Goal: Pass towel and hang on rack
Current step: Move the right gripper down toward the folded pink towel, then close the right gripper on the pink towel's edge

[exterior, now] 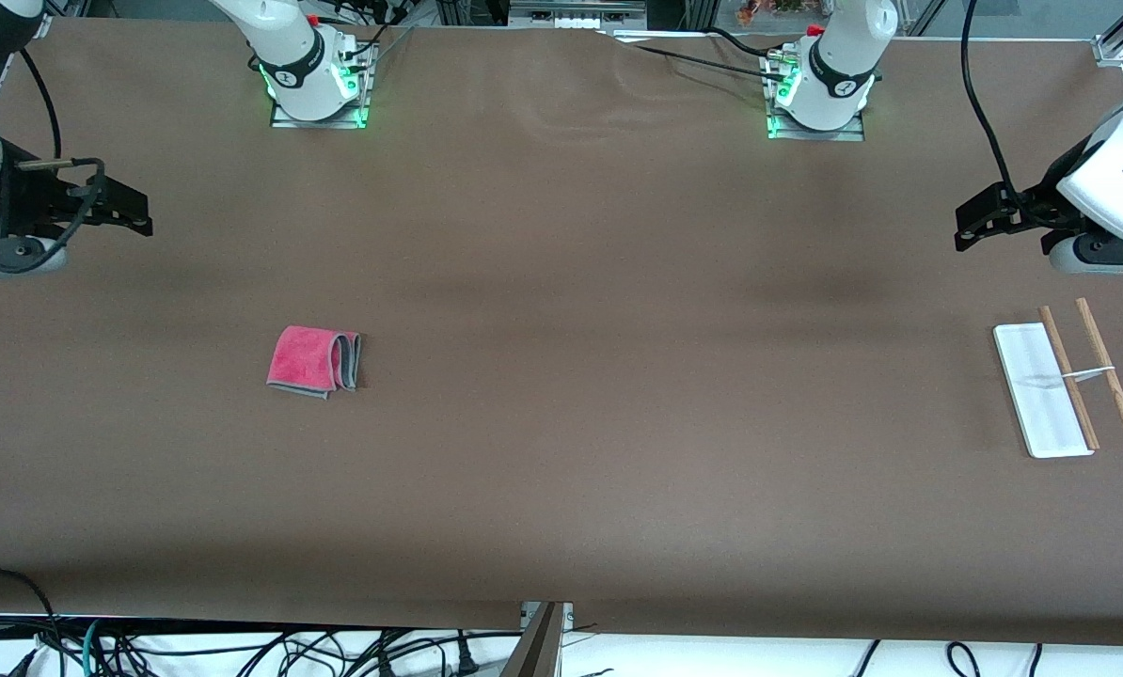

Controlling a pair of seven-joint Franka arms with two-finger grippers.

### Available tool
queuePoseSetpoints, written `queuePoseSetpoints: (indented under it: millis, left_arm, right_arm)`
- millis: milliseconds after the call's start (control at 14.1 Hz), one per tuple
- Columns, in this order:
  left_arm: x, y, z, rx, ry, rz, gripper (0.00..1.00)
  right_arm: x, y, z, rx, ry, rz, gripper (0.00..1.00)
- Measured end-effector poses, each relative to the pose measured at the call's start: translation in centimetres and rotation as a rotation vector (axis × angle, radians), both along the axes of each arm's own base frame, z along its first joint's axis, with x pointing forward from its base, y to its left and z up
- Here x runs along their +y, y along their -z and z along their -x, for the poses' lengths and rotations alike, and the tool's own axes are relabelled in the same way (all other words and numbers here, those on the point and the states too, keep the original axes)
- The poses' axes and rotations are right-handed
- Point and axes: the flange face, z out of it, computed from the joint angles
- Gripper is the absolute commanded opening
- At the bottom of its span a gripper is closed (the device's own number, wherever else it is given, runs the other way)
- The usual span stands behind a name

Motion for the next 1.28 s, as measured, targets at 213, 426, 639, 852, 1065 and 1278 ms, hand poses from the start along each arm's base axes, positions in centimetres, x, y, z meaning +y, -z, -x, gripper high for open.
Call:
queuePoseSetpoints:
  millis: [213, 426, 639, 852, 1065, 1278]
  left_arm:
    - [0.0, 0.0, 0.0, 0.0, 0.0, 0.0, 1.0]
    - [-0.2, 0.0, 0.0, 0.0, 0.003, 0.0, 1.0]
    - [-0.2, 0.0, 0.0, 0.0, 0.003, 0.0, 1.0]
    - [-0.2, 0.0, 0.0, 0.0, 0.003, 0.0, 1.0]
    - [-0.2, 0.0, 0.0, 0.0, 0.003, 0.0, 1.0]
    - [-0.1, 0.0, 0.0, 0.001, 0.002, 0.0, 1.0]
  right_arm:
    - [1.8, 2.8, -1.5, 0.015, -0.03, -0.001, 1.0]
    - [6.2, 7.2, -2.9, 0.054, -0.099, 0.004, 1.0]
    - [10.6, 11.3, -3.7, 0.077, -0.165, 0.034, 1.0]
    - [12.0, 15.5, -5.1, 0.086, -0.182, 0.035, 1.0]
    - [12.4, 21.0, -7.1, 0.075, -0.185, 0.029, 1.0]
    - [12.8, 25.4, -8.4, 0.06, -0.189, 0.022, 1.0]
